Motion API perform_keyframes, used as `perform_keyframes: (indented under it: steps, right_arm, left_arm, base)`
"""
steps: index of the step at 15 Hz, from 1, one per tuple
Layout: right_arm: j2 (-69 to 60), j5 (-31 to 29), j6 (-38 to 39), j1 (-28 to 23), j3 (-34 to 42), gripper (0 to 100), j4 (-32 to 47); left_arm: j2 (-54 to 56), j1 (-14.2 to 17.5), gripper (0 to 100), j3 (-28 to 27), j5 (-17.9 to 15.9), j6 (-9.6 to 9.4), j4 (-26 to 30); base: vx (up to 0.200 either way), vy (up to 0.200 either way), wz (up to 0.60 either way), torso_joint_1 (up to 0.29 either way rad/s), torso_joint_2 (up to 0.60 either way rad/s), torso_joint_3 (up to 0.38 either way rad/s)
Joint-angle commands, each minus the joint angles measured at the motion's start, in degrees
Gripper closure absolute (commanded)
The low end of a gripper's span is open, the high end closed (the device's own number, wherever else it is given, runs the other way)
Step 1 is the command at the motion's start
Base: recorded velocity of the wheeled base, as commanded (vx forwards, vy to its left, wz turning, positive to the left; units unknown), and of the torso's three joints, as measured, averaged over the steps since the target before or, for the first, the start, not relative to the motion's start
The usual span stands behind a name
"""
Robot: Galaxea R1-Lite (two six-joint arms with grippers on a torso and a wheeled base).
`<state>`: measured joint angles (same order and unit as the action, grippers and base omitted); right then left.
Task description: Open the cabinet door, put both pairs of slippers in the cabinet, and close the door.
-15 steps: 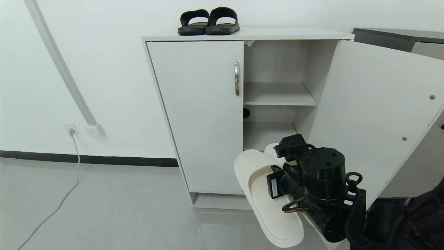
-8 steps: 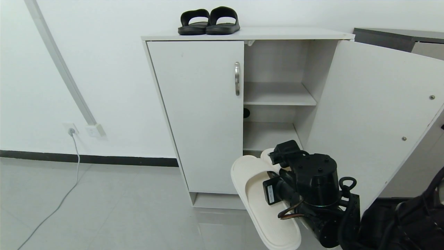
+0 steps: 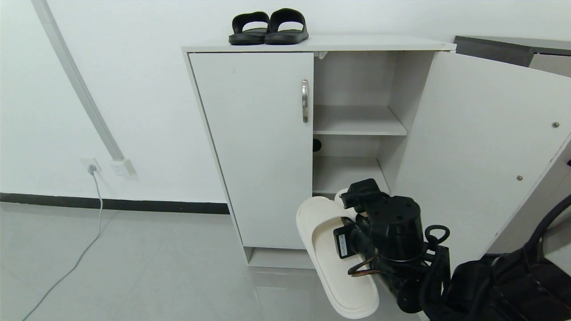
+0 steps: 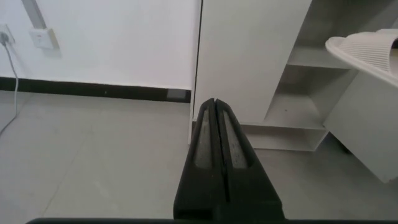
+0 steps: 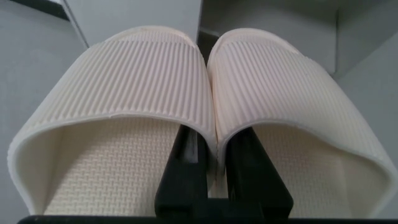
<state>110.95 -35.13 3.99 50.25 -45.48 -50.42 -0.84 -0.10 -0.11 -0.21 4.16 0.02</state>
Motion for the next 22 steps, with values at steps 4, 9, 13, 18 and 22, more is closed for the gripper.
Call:
perform_keyframes:
  steps: [4,9,13,18,22]
  right_arm:
    - [7.71,-6.53,3.48,0.46,-10.50,100,0.06]
    - [11.13,-9.43,4.28,-1.29,-12.70,100,-0.03]
    - [11.66,-9.52,4.28,-1.29,-12.00,100,-0.12]
    - [11.31,-9.60,4.28,-0.24,-9.89,100,-0.56]
    - [11.31,-9.52,4.28,-0.68,-9.36,100,-0.82]
  left_arm:
    - [0.67,0.01,100,0.02,-0.06,0.06,-0.02]
    - [0.67,0.01,100,0.02,-0.06,-0.20,-0.02]
    - [0.67,0.01,100,0.02,-0.06,-0.11,-0.02]
    - [0.67,0.01,100,0.02,-0.06,0.15,-0.02]
    - [0.67,0.01,100,0.02,-0.06,0.15,-0.02]
  base:
    - [0.000,0.000,0.00,0.000,0.00,0.000]
    - [0.000,-0.120,0.00,0.002,0.00,-0.001]
    - [0.000,-0.200,0.00,0.005,0.00,0.000]
    - [0.000,-0.040,0.00,0.000,0.00,0.000]
    - [0.000,0.000,0.00,0.000,0.00,0.000]
